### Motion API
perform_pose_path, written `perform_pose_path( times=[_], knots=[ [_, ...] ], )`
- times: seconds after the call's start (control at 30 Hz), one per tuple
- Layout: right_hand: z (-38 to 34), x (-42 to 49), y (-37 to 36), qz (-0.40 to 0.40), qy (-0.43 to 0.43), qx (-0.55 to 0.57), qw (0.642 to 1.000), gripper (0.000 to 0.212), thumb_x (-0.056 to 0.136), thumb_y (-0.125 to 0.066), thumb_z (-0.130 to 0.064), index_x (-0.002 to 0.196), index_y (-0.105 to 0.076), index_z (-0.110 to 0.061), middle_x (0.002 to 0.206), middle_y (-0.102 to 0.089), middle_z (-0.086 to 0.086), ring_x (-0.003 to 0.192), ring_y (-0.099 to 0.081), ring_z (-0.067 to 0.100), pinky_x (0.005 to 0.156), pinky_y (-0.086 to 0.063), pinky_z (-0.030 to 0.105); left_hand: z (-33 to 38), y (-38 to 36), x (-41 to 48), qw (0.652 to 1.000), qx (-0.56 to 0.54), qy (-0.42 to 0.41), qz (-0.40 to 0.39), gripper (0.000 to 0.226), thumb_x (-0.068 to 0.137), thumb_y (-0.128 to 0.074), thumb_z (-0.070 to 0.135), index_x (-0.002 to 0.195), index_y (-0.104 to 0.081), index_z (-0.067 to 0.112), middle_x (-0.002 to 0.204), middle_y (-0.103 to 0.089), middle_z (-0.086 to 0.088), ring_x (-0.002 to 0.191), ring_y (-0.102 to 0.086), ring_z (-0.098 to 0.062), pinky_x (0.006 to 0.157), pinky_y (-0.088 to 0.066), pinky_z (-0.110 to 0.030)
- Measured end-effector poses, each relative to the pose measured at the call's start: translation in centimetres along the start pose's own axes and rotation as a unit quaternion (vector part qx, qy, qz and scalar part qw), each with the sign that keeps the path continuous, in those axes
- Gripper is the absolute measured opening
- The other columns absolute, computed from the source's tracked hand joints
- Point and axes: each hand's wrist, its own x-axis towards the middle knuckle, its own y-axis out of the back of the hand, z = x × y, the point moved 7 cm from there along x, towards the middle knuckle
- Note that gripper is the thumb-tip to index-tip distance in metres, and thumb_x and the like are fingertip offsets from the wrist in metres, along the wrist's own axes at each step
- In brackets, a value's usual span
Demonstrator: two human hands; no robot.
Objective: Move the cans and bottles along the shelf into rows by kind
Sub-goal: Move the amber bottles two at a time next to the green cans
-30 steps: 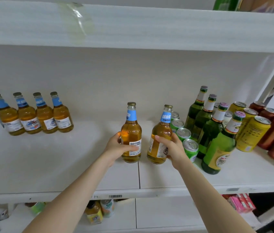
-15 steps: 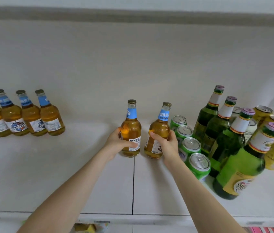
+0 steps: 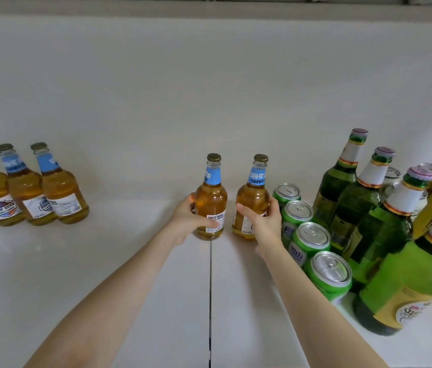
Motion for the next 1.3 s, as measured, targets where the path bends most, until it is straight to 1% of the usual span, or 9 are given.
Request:
perform_pose_path(
  times=[0.17, 0.37, 0.53, 0.63, 0.7, 0.77, 0.87, 1.07, 1.3],
  knots=[
    [0.3, 0.8, -0.4, -0.011, 0.020, -0.012, 1.000, 0.079, 0.068, -0.090, -0.024, 0.132, -0.046, -0.036, 0.114, -0.060, -0.019, 0.102, -0.057, -0.001, 0.089, -0.047, 0.031, -0.5, -0.1, 1.3, 1.000, -0.010, -0.013, -0.011, 0.078, 0.055, -0.092, 0.002, 0.120, -0.059, 0.029, 0.112, -0.072, 0.001, 0.107, -0.067, -0.022, 0.090, -0.056, -0.045],
    [0.2, 0.8, -0.4, -0.019, 0.036, -0.041, 0.998, 0.082, 0.072, -0.087, -0.027, 0.142, -0.043, -0.029, 0.119, -0.059, -0.014, 0.104, -0.057, 0.005, 0.085, -0.045, 0.025, -1.1, -0.2, 1.9, 0.999, -0.019, -0.022, -0.027, 0.082, 0.053, -0.094, 0.009, 0.123, -0.058, 0.029, 0.114, -0.072, 0.003, 0.109, -0.067, -0.021, 0.092, -0.056, -0.047],
    [0.7, -0.3, 0.3, -0.021, 0.049, -0.036, 0.998, 0.077, 0.075, -0.085, -0.019, 0.139, -0.044, -0.028, 0.112, -0.060, -0.024, 0.091, -0.062, -0.015, 0.075, -0.052, 0.011, -1.0, -0.6, 1.7, 0.999, 0.015, -0.029, -0.033, 0.073, 0.062, -0.092, 0.018, 0.120, -0.054, 0.040, 0.119, -0.067, 0.008, 0.112, -0.063, -0.017, 0.088, -0.056, -0.037],
    [1.4, -1.1, 0.8, -0.016, 0.056, -0.033, 0.998, 0.076, 0.080, -0.082, -0.014, 0.142, -0.040, -0.025, 0.114, -0.058, -0.023, 0.088, -0.058, -0.024, 0.068, -0.047, 0.002, -1.1, -0.3, 1.5, 0.998, 0.034, -0.026, -0.051, 0.080, 0.062, -0.092, 0.025, 0.130, -0.051, 0.036, 0.125, -0.065, 0.006, 0.114, -0.061, -0.017, 0.093, -0.054, -0.040],
    [1.6, -1.5, 1.0, -0.005, 0.059, -0.040, 0.997, 0.072, 0.083, -0.079, -0.018, 0.144, -0.042, -0.022, 0.124, -0.059, -0.013, 0.097, -0.058, -0.015, 0.075, -0.047, 0.007, -1.3, 0.1, 1.2, 0.997, 0.024, -0.030, -0.070, 0.079, 0.059, -0.093, 0.023, 0.129, -0.056, 0.032, 0.121, -0.069, 0.005, 0.112, -0.065, -0.017, 0.091, -0.056, -0.038],
    [1.7, -1.7, 1.1, 0.001, 0.063, -0.045, 0.997, 0.068, 0.086, -0.077, -0.023, 0.145, -0.043, -0.020, 0.132, -0.056, -0.008, 0.106, -0.055, -0.006, 0.083, -0.044, 0.012, -1.5, 0.6, 0.8, 0.996, -0.001, -0.038, -0.076, 0.068, 0.061, -0.092, 0.016, 0.121, -0.062, 0.029, 0.112, -0.074, 0.004, 0.106, -0.069, -0.017, 0.080, -0.058, -0.029],
    [1.7, -1.6, 1.2, 0.006, 0.069, -0.043, 0.997, 0.062, 0.088, -0.074, -0.024, 0.143, -0.046, -0.020, 0.131, -0.056, -0.007, 0.105, -0.054, -0.008, 0.088, -0.044, 0.014, -1.9, 1.0, 0.5, 0.997, -0.022, -0.040, -0.056, 0.062, 0.064, -0.089, 0.016, 0.120, -0.064, 0.027, 0.105, -0.076, 0.008, 0.099, -0.071, -0.012, 0.071, -0.056, -0.019],
    [1.9, -1.4, 1.2, 0.014, 0.079, -0.045, 0.996, 0.061, 0.089, -0.073, -0.023, 0.143, -0.047, -0.016, 0.133, -0.059, -0.004, 0.108, -0.054, -0.008, 0.088, -0.047, 0.014, -2.3, 0.4, 1.1, 0.998, -0.018, -0.042, -0.036, 0.072, 0.067, -0.089, 0.015, 0.132, -0.060, 0.022, 0.112, -0.072, 0.005, 0.098, -0.071, -0.006, 0.071, -0.057, -0.018],
    [1.7, -1.0, 1.0, 0.023, 0.081, -0.044, 0.995, 0.061, 0.089, -0.073, -0.025, 0.143, -0.047, -0.016, 0.132, -0.061, -0.005, 0.111, -0.057, -0.005, 0.102, -0.048, 0.028, -2.4, -0.3, 2.0, 0.998, -0.030, -0.044, -0.023, 0.084, 0.056, -0.093, 0.026, 0.132, -0.058, 0.023, 0.098, -0.075, 0.015, 0.094, -0.071, -0.003, 0.067, -0.056, -0.016]
  ],
)
